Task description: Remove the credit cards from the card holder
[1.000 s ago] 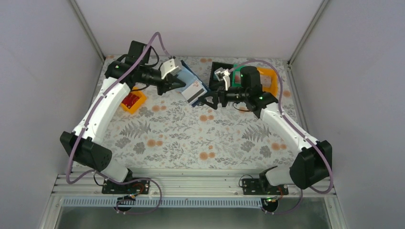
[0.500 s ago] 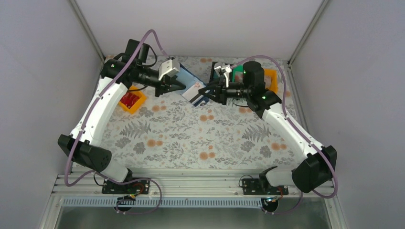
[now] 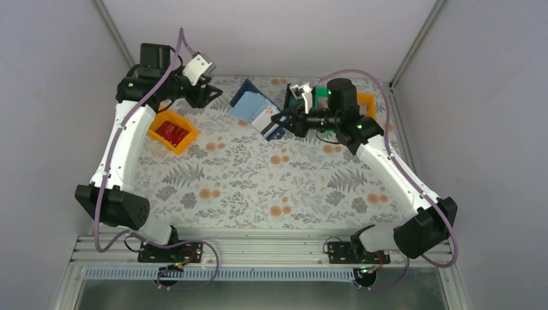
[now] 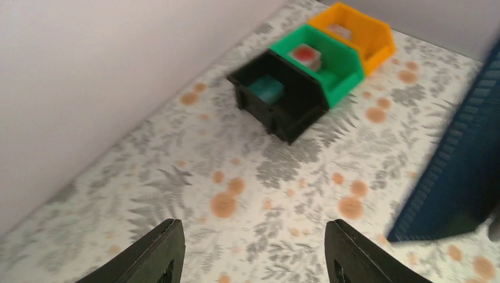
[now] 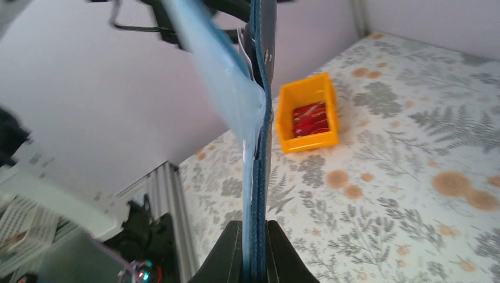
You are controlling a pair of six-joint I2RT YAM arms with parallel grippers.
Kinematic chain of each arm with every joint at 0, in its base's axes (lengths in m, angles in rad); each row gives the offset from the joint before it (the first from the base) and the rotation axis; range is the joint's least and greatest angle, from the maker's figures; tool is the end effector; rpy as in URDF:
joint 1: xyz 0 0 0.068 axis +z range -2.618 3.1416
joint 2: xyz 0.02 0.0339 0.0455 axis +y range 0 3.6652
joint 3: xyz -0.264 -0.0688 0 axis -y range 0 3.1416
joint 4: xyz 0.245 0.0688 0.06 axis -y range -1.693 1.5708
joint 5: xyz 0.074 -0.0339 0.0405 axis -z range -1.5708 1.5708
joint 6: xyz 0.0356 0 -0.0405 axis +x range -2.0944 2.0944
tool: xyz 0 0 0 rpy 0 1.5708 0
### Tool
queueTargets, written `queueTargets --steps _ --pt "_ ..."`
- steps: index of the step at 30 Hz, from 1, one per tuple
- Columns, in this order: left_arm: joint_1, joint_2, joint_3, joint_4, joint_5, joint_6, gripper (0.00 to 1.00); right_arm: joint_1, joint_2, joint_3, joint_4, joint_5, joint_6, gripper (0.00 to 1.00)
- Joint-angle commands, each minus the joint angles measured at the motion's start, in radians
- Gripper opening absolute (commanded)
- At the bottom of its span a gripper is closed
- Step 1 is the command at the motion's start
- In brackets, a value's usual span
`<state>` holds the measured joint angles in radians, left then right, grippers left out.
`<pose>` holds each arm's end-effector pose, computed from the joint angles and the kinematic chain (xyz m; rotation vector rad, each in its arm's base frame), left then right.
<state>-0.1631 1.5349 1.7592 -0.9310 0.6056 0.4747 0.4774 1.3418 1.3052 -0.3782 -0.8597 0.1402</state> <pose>0.3071 -0.0711 0.4233 0.9709 1.9499 -0.5111 0.2506 0.1600 0.3824 -0.9049 1.8302 1.2421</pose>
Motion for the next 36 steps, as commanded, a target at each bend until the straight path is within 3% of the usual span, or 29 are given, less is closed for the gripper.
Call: queueTargets --steps 1,4,6,9,12,15,18,29,36 --pt "0.013 -0.049 0.125 0.054 0.024 0.017 0.58 0.007 0.060 0.083 -0.067 0.197 0.097 0.04" --pt "-0.036 -0.041 0.211 -0.089 0.284 0.153 0.54 0.010 0.121 0.146 -0.114 0.224 0.124 0.04" --pt "-0.117 -0.050 0.179 -0.171 0.428 0.239 0.53 0.013 0.150 0.183 -0.136 0.223 0.122 0.04" --pt "-0.205 -0.060 0.067 -0.189 0.503 0.251 0.52 0.024 0.174 0.224 -0.168 0.220 0.105 0.04" --pt "-0.220 -0.047 0.000 -0.130 0.496 0.170 0.50 0.035 0.183 0.236 -0.190 0.191 0.072 0.04" --pt "-0.220 -0.030 -0.022 -0.052 0.395 0.097 0.49 0.049 0.178 0.231 -0.201 0.109 0.009 0.04" --pt "-0.220 0.003 -0.024 -0.054 0.303 0.084 0.41 0.080 0.161 0.233 -0.202 0.001 -0.051 0.04" --pt "-0.215 -0.044 -0.060 -0.085 0.284 0.141 0.39 0.124 0.124 0.275 -0.204 -0.043 -0.163 0.04" --pt "-0.114 -0.035 -0.078 -0.075 0.332 0.104 0.37 0.123 0.101 0.278 -0.202 -0.049 -0.188 0.04"
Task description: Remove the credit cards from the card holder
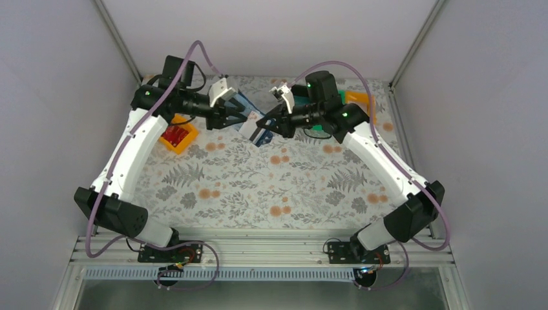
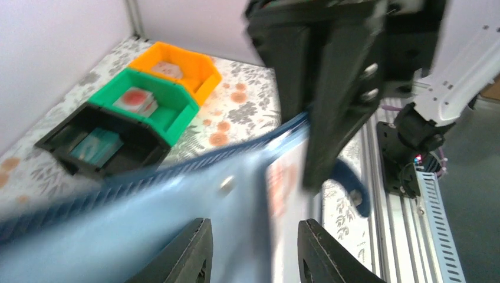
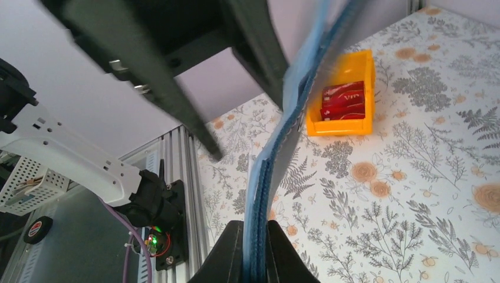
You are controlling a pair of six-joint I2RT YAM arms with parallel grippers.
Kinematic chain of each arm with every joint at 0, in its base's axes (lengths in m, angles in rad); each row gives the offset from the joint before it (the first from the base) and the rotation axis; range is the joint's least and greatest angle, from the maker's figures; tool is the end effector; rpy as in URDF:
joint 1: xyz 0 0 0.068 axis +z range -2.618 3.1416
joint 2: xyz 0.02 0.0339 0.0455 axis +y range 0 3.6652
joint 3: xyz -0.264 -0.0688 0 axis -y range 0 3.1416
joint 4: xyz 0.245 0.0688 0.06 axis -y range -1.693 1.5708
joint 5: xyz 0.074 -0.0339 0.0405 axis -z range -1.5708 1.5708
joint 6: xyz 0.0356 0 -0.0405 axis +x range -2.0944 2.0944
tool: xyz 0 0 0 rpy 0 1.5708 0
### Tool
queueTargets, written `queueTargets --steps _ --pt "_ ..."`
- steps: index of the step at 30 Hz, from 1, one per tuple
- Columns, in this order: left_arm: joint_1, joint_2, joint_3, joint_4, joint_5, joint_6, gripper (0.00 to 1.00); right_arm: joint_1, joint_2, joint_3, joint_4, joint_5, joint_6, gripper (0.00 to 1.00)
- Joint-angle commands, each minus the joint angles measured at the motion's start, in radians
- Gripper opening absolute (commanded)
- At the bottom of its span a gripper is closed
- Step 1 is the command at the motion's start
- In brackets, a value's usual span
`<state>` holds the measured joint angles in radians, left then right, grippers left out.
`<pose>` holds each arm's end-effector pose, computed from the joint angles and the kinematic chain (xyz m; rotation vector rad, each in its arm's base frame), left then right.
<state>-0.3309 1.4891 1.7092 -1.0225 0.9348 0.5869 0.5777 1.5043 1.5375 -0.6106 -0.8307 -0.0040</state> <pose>0.2655 -0.1215 0.4202 1.3196 1.6996 -0.9466 0.2600 0.2008 0.3915 -1.0916 1.8826 1.2198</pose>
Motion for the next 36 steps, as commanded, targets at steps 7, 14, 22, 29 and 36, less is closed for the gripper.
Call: queueTargets --steps 7,14,22,29,36 --pt "-0.026 -0.025 -0.068 0.010 0.047 0.024 0.37 0.022 -0.062 0.036 0.054 -0.084 -0.023 0.04" --pt "-0.025 -0.018 -0.042 -0.031 0.135 0.059 0.27 0.022 -0.056 0.041 0.052 -0.037 -0.022 0.04" --pt "0.006 0.001 0.006 -0.132 0.337 0.173 0.29 0.010 -0.043 0.052 0.047 0.015 -0.009 0.04" --pt "-0.008 -0.004 -0.030 -0.025 0.167 0.053 0.35 0.009 -0.044 0.075 0.051 -0.019 -0.009 0.04" --pt "-0.049 0.013 -0.053 0.017 0.060 0.001 0.17 0.008 -0.039 0.087 0.049 -0.033 -0.023 0.04"
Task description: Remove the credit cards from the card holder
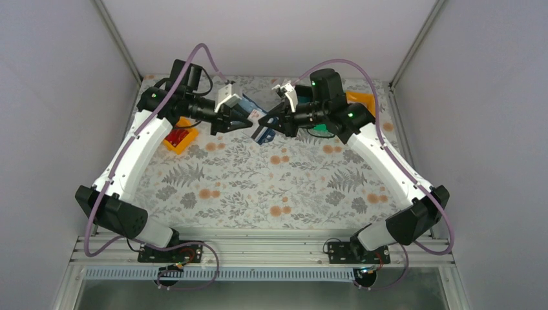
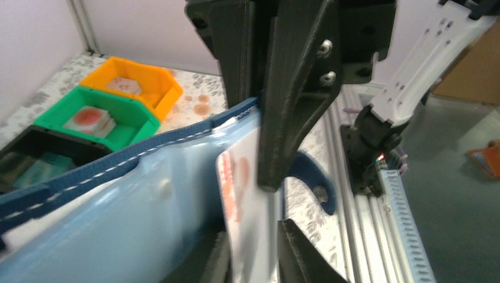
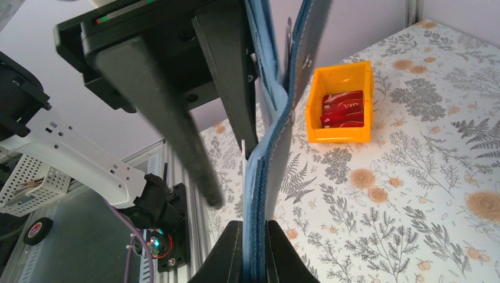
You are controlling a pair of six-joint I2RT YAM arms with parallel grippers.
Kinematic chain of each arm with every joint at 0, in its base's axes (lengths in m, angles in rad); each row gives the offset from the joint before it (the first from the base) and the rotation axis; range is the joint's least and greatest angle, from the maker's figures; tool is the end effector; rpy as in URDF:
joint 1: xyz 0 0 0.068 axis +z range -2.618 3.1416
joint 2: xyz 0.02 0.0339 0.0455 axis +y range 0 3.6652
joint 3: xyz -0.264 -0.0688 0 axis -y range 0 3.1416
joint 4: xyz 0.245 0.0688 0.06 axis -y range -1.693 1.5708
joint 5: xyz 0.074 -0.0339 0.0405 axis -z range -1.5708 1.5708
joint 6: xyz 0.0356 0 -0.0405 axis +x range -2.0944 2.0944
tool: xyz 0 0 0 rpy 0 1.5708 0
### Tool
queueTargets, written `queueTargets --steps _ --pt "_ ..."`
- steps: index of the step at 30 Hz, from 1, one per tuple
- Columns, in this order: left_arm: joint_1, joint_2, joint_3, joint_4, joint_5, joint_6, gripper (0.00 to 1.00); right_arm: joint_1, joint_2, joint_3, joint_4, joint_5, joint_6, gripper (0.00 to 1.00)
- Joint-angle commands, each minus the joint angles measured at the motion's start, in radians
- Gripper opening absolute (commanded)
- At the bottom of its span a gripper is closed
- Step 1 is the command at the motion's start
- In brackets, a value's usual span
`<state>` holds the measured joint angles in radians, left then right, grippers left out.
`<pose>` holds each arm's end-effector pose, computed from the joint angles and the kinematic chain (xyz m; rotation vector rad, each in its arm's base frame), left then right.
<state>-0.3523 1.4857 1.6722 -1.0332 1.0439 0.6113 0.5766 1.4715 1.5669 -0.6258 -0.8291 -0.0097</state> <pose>0.2598 -0.1283 0.4121 1.3687 1.6373 -1.0872 0.2511 0.1946 0.4097 -1.0967 1.8293 1.2051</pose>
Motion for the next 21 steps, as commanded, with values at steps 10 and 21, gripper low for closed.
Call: queueTargets --steps 10,21 --pt "0.081 0.014 -0.028 0.020 0.163 -0.053 0.02 -0.022 -0.040 -0.048 0.061 -0.119 -0.056 0.30" --pt "0.101 0.018 -0.029 0.039 0.264 -0.069 0.02 -0.024 -0.043 -0.142 0.189 -0.136 0.024 0.58"
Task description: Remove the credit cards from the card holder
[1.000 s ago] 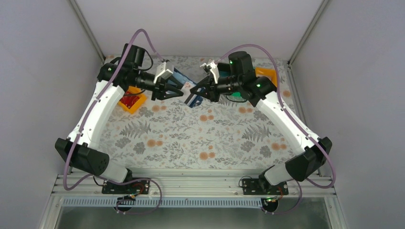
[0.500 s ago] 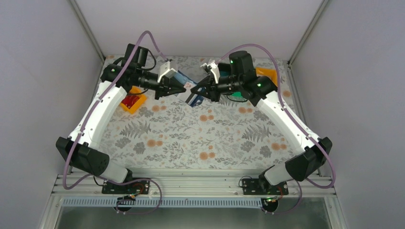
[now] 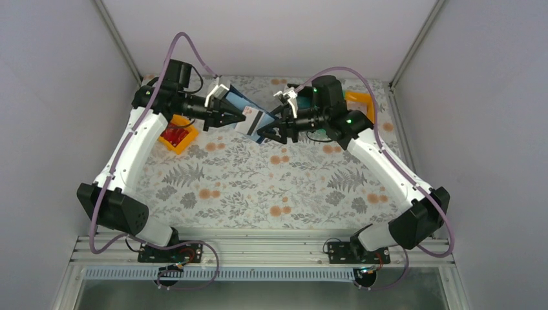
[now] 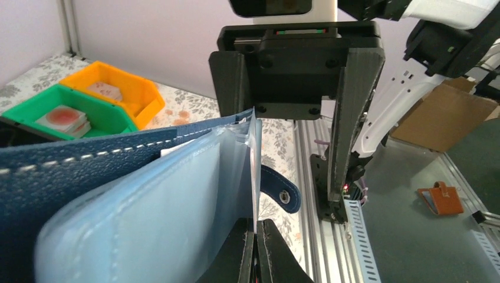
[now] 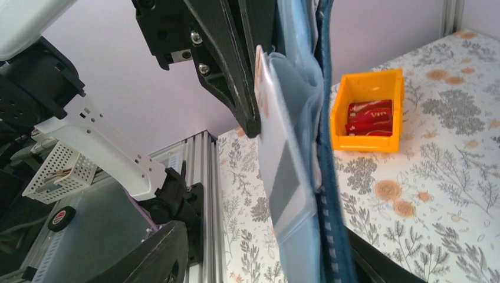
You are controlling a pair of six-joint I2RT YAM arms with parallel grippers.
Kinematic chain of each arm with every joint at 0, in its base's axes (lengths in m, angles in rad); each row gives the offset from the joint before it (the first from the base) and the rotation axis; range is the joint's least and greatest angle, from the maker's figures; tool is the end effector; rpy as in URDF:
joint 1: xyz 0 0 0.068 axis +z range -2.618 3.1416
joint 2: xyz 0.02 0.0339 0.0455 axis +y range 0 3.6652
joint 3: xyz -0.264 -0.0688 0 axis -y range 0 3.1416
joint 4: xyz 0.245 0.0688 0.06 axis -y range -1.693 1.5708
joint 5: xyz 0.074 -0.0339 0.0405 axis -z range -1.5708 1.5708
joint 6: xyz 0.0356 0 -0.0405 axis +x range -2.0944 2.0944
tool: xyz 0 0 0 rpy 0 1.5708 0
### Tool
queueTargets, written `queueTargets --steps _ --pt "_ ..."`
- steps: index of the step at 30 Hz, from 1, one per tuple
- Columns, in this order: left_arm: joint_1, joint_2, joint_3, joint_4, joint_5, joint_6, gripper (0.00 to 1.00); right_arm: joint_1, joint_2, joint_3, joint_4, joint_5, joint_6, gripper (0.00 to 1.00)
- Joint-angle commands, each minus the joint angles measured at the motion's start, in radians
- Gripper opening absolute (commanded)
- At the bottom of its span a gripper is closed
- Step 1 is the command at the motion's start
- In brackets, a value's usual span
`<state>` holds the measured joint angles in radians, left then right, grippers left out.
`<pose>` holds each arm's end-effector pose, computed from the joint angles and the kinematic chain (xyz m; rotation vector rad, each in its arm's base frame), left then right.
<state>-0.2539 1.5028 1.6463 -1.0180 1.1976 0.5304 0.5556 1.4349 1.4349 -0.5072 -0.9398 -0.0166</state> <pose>0.2741 -0.1054 0.4046 1.2277 1.6665 -1.2575 0.2501 0.1891 0.3889 -1.1423 1.7572 1.2975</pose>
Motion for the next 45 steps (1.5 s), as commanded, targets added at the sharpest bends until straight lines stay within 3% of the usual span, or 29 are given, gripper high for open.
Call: queueTargets --steps 1,4,6,10,12,14,16,20,31,35,38,45 --pt "0.003 0.001 0.001 0.013 0.125 0.024 0.02 -0.002 0.001 -0.008 0.073 -0.027 0.033 0.52" --pt "0.003 0.001 0.004 -0.014 0.147 0.059 0.02 -0.002 0.022 0.009 0.077 -0.063 0.030 0.16" --pt "0.003 -0.002 -0.002 -0.030 0.157 0.079 0.03 -0.002 0.029 0.025 0.068 -0.086 0.013 0.04" --pt "0.009 -0.002 0.002 -0.060 0.138 0.116 0.05 -0.004 0.027 0.057 0.011 -0.086 -0.041 0.04" --pt "0.013 0.002 0.018 -0.083 0.117 0.137 0.21 -0.006 0.027 0.069 -0.021 -0.086 -0.064 0.04" --pt "0.014 0.001 0.027 -0.087 0.104 0.144 0.26 -0.005 0.030 0.080 -0.042 -0.093 -0.080 0.04" --pt "0.016 0.002 0.033 -0.088 0.103 0.146 0.22 -0.006 0.031 0.087 -0.057 -0.100 -0.089 0.04" --pt "0.022 0.011 0.037 -0.085 0.120 0.137 0.03 -0.007 0.032 0.093 -0.068 -0.106 -0.101 0.04" --pt "0.054 0.000 0.061 -0.117 0.137 0.163 0.02 -0.013 0.035 0.094 -0.106 -0.090 -0.124 0.04" --pt "0.093 0.008 0.058 -0.100 0.128 0.131 0.02 -0.029 0.022 0.071 -0.106 -0.080 -0.126 0.09" --pt "0.094 0.008 0.044 -0.107 0.147 0.140 0.02 -0.031 0.027 0.075 -0.117 -0.097 -0.128 0.04" --pt "0.107 0.012 0.053 -0.116 0.130 0.162 0.02 -0.041 0.014 0.069 -0.137 -0.077 -0.143 0.04"
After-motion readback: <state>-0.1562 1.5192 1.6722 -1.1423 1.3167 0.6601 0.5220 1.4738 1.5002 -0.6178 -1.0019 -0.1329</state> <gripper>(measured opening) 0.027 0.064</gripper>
